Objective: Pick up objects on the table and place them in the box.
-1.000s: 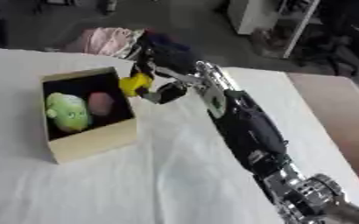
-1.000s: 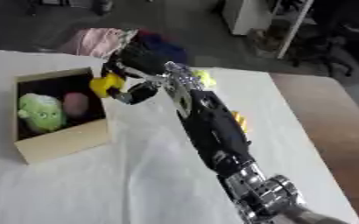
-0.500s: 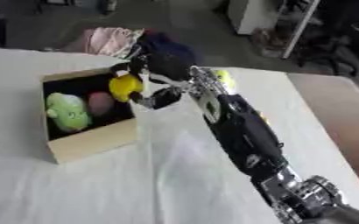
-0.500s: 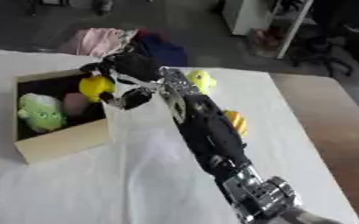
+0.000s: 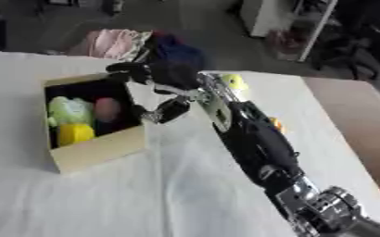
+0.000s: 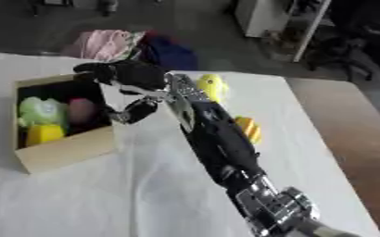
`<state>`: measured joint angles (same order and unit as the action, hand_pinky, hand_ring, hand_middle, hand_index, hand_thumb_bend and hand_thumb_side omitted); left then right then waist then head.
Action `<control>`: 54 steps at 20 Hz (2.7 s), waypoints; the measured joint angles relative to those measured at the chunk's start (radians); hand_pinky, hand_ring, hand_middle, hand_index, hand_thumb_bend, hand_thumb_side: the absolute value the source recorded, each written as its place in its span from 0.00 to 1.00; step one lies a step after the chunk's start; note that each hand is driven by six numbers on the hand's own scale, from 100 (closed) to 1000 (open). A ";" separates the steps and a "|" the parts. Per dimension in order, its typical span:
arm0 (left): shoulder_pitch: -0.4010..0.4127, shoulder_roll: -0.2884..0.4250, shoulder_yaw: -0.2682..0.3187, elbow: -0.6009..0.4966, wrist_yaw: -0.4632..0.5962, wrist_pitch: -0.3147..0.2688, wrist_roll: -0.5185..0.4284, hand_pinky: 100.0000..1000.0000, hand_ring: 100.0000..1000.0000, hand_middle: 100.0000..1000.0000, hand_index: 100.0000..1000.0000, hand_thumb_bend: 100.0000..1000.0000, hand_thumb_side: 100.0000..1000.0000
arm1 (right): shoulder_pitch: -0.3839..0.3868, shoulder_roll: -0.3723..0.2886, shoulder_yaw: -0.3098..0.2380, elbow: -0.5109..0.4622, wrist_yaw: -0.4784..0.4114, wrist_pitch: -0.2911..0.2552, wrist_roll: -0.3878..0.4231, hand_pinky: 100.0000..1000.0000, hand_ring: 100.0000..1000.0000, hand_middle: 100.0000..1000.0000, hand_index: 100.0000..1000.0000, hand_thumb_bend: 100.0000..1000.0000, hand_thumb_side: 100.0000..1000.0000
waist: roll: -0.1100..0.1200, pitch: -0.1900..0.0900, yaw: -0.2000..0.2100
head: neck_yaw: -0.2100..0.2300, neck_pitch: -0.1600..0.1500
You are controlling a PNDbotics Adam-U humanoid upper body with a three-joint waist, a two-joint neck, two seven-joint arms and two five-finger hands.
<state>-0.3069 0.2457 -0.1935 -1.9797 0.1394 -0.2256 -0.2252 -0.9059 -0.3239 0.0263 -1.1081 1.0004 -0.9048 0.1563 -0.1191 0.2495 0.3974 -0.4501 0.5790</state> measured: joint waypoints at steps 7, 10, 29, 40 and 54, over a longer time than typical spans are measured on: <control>0.007 0.000 0.001 0.000 -0.001 0.002 0.002 0.72 0.65 0.51 0.69 0.00 0.57 | 0.009 -0.036 -0.017 -0.023 -0.071 0.003 0.032 0.69 0.76 1.00 1.00 0.00 0.09 | 0.000 0.000 -0.015 | 0.008 0.000; 0.011 0.000 0.001 0.000 -0.007 0.002 0.002 0.72 0.65 0.51 0.69 0.00 0.57 | 0.022 -0.080 -0.047 -0.020 -0.098 0.022 0.049 0.71 0.77 1.00 1.00 0.00 0.07 | 0.000 0.000 -0.026 | 0.016 0.000; 0.033 0.001 0.007 0.000 -0.052 -0.003 -0.002 0.72 0.66 0.52 0.69 0.00 0.58 | 0.089 -0.212 -0.231 0.226 0.043 0.318 -0.075 0.81 0.93 1.00 1.00 0.00 0.13 | 0.000 0.001 -0.059 | 0.060 -0.009; 0.033 0.001 0.007 0.000 -0.060 -0.007 -0.006 0.72 0.66 0.52 0.69 0.00 0.58 | 0.092 -0.210 -0.246 0.352 0.124 0.426 -0.193 0.87 0.97 1.00 1.00 0.00 0.31 | 0.000 0.001 -0.052 | 0.061 -0.013; 0.032 0.001 0.006 0.000 -0.065 -0.010 -0.013 0.73 0.66 0.52 0.70 0.00 0.57 | 0.088 -0.190 -0.245 0.398 0.125 0.431 -0.131 0.86 0.96 1.00 1.00 0.00 0.37 | 0.000 0.009 -0.046 | 0.060 -0.027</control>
<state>-0.2745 0.2469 -0.1874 -1.9797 0.0749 -0.2360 -0.2381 -0.8180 -0.5139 -0.2187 -0.7098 1.1255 -0.4736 0.0254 -0.1191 0.2581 0.3515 -0.3904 0.5520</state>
